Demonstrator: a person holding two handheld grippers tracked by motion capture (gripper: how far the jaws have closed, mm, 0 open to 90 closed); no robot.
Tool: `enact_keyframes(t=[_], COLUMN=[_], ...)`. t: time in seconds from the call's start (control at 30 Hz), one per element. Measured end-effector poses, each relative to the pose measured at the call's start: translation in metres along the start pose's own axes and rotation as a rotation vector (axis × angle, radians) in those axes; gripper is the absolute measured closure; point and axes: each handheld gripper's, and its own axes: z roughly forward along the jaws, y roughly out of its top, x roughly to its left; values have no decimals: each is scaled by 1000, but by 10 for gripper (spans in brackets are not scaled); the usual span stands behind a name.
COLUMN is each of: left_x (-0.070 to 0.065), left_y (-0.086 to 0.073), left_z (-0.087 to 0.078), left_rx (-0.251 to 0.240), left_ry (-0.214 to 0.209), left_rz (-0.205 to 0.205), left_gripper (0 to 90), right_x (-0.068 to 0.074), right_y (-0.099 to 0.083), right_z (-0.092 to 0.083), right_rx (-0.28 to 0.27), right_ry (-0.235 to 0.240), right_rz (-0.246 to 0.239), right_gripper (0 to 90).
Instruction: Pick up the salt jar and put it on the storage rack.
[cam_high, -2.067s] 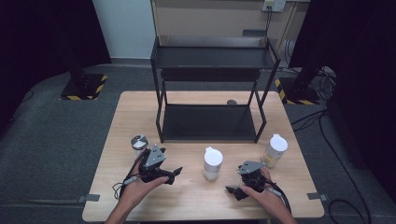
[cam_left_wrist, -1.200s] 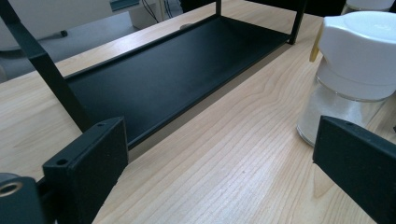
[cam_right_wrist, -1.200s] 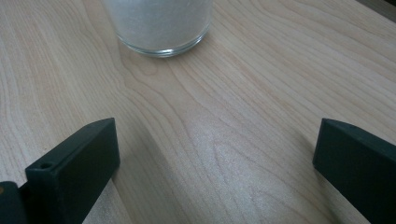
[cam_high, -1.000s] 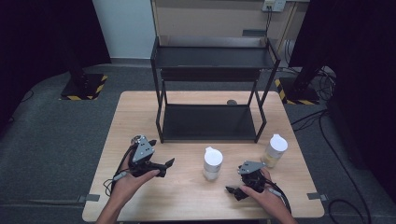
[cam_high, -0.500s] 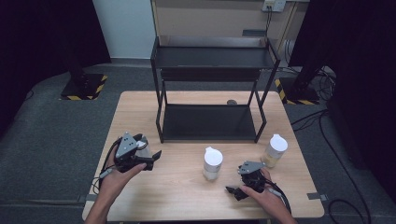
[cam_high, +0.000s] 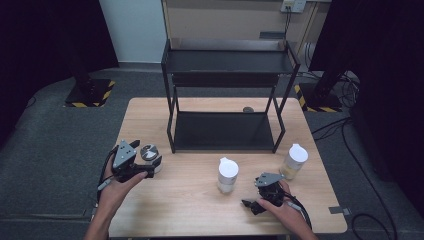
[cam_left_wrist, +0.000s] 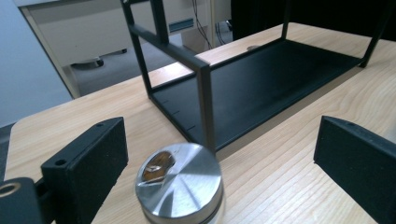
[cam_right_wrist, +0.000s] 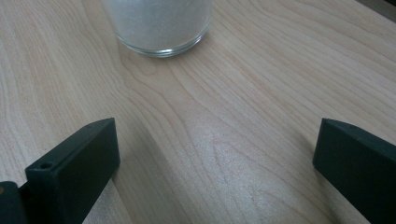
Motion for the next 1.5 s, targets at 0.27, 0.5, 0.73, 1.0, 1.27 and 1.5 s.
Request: enact_keyframes(t=[0.27, 0.5, 0.73, 1.0, 1.27, 1.5], left_x=[5, 12, 18, 19, 20, 21], left_y=[-13, -25, -32, -33, -34, -33], left_z=[13, 23, 35, 48, 50, 52], left_rx=[46, 83, 109, 134, 154, 176], left_ry=[12, 26, 13, -4, -11, -9], left_rz=[-23, -55, -71, -63, -62, -64], left_gripper=[19, 19, 22, 38, 111, 293], right_x=[1, 2, 5, 10, 10, 10], right_y=[0, 0, -2, -7, -7, -7], right_z=[0, -1, -2, -7, -8, -8], right_rx=[0, 1, 1, 0, 1, 1], right_ry=[-3, -7, -14, -19, -20, -20], right_rz=[3, 7, 14, 18, 19, 19], right_gripper=[10, 10, 10, 10, 10, 10])
